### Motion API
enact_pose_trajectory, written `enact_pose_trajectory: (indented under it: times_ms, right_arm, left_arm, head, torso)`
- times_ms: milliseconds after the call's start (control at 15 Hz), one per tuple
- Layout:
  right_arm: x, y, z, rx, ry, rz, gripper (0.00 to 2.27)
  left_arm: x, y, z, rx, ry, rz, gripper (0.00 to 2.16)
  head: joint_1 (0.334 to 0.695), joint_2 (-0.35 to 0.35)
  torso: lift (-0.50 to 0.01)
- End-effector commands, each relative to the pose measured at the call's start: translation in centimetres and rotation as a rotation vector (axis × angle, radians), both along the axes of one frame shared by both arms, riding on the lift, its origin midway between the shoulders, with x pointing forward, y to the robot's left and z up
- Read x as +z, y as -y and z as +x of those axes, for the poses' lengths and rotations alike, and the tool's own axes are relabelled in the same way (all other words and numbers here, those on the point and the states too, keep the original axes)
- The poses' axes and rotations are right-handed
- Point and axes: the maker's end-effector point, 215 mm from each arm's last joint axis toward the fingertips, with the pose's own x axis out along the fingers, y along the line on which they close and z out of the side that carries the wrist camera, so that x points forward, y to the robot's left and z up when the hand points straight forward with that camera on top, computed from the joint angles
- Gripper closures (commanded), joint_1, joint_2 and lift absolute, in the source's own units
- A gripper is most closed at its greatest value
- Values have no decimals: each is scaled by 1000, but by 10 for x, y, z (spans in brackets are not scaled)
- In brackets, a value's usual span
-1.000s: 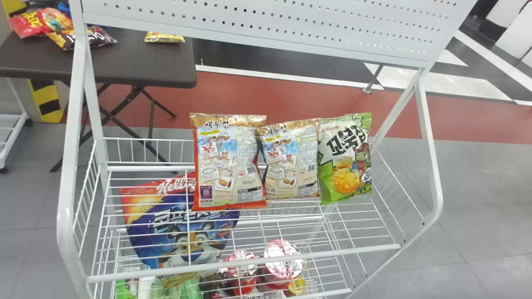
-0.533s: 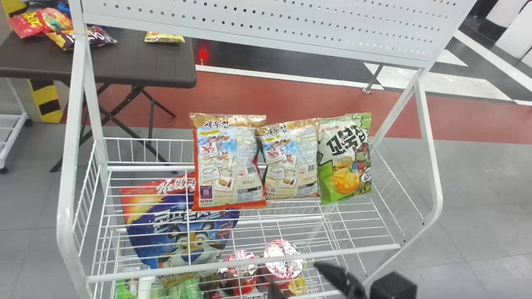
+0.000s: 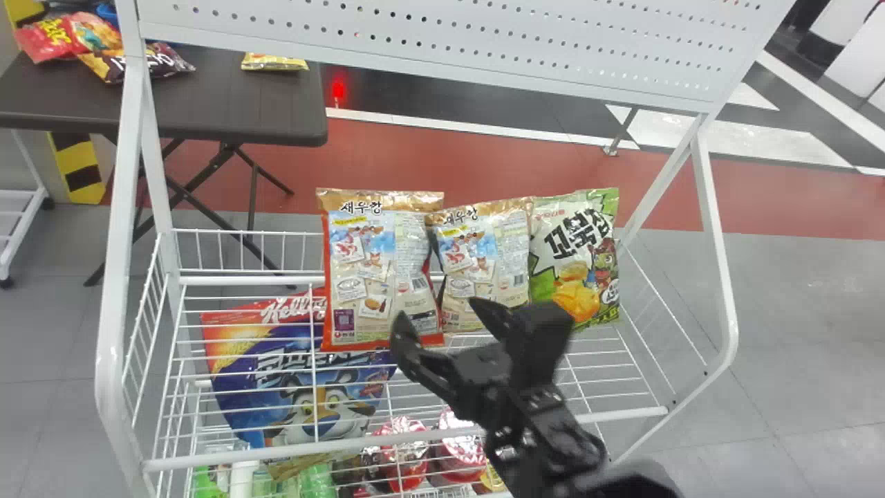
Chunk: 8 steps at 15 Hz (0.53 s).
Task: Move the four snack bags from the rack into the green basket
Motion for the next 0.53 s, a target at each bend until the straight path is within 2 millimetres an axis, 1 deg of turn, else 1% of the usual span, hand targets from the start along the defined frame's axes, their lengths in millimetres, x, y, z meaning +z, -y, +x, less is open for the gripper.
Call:
enact_pose_trajectory:
  times_ms: [0,67,200,267,333,400,467]
  right_arm:
    - [-11,-10,30,5,-10,-18,80]
    - [-13,-10,40,5,-14,-15,80]
    - [-16,-10,57,8,-23,-19,127]
    - [-19,-18,61,30,-34,-25,353]
    - [-25,-25,63,52,-60,-28,691]
    - [-30,-35,62,89,-92,-27,1139]
    - [-35,-42,60,117,-114,-28,1730]
  left_arm:
    - [1,-4,7,-2,1,4,1929]
    - [1,-6,9,-1,2,5,1929]
    - [1,-8,14,4,7,5,1929]
    - [1,-8,16,4,8,4,1929]
    - [1,-8,17,4,8,3,1929]
    - [2,-8,18,4,11,2,1929]
    - [1,-8,19,5,12,2,1929]
  head:
    - [695,-350]
    - [695,-350]
    - [695,-324]
    - [695,-317]
    - [695,-309]
    - [695,-298]
    - [695,-273]
  torso:
    - [0]
    - [0]
    - [0]
    - [0]
    - [0]
    - [0]
    - [0]
